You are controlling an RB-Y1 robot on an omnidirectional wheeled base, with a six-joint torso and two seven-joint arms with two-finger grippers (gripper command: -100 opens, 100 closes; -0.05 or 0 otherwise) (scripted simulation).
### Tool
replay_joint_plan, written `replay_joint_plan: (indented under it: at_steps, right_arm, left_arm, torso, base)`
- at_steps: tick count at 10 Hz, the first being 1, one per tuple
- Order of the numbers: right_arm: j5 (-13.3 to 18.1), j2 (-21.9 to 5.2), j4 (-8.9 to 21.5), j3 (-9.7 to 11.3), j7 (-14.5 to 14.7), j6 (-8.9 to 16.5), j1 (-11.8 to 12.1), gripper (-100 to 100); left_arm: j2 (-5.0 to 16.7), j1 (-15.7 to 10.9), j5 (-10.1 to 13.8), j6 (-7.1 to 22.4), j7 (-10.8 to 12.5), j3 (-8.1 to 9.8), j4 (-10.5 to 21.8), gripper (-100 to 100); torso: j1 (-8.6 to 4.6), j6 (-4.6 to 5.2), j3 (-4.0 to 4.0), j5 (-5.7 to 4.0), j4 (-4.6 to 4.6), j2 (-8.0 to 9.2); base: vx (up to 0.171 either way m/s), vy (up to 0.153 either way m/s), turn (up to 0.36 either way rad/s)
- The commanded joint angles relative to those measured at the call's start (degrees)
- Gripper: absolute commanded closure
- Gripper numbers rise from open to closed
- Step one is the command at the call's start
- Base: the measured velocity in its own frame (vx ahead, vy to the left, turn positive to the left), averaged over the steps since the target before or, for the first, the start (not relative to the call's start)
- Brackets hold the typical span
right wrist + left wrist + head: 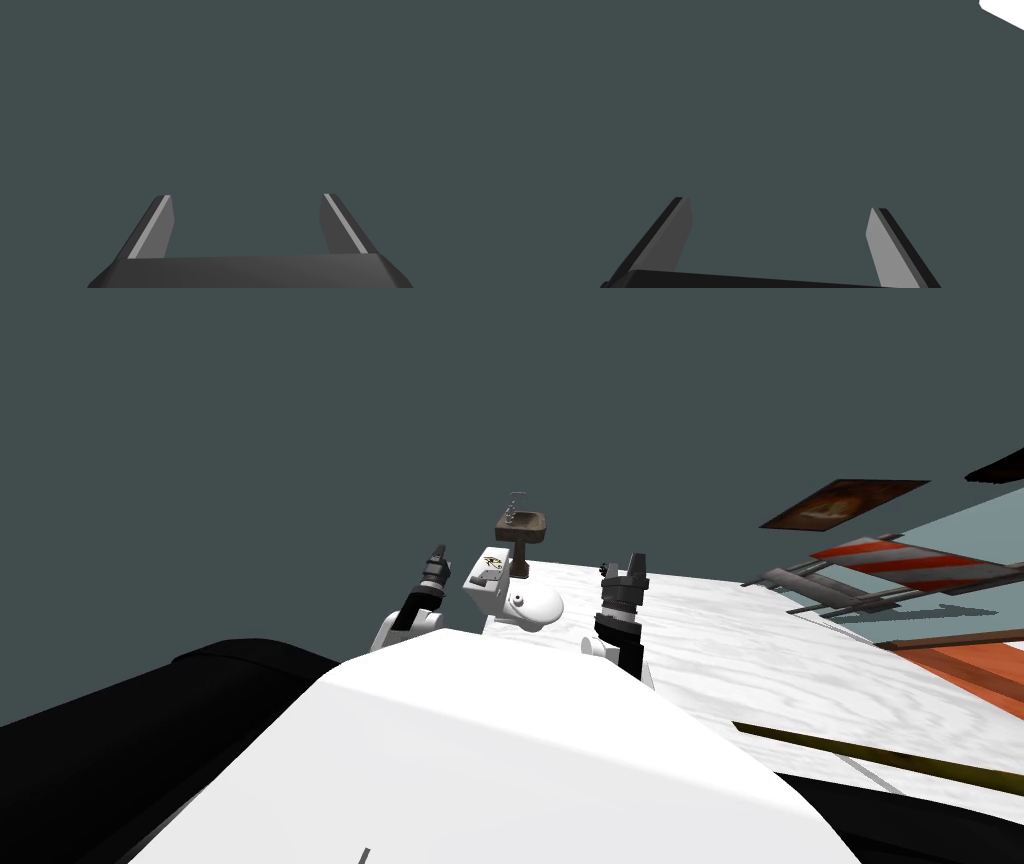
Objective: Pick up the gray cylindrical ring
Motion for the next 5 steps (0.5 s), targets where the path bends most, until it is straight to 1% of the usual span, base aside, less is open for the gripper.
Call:
replay_joint_plan:
  at_steps: [1,4,5]
  right_arm:
    - [0.00,0.00,0.00,0.00,0.00,0.00,0.00,0]
    - [0.00,0.00,0.00,0.00,0.00,0.00,0.00,0]
    - [0.00,0.00,0.00,0.00,0.00,0.00,0.00,0]
  left_arm:
    - [0.54,-0.42,0.14,2.86,-0.27,0.35,-0.53,-100]
    - [0.94,-0.97,0.22,7.76,-0.63,0.64,-0.93,-100]
    - [0.94,-0.97,0.22,8.39,-0.63,0.64,-0.93,-100]
  torso:
    - [0.00,0.00,0.00,0.00,0.00,0.00]
    - [-0.02,0.00,-0.01,-0.01,0.00,-0.03]
    - [-0.02,0.00,-0.02,0.00,-0.01,-0.03]
  base:
    - [0.006,-0.010,-0.003]
    - [0.011,-0.012,-0.001]
    - [0.006,-0.007,0.002]
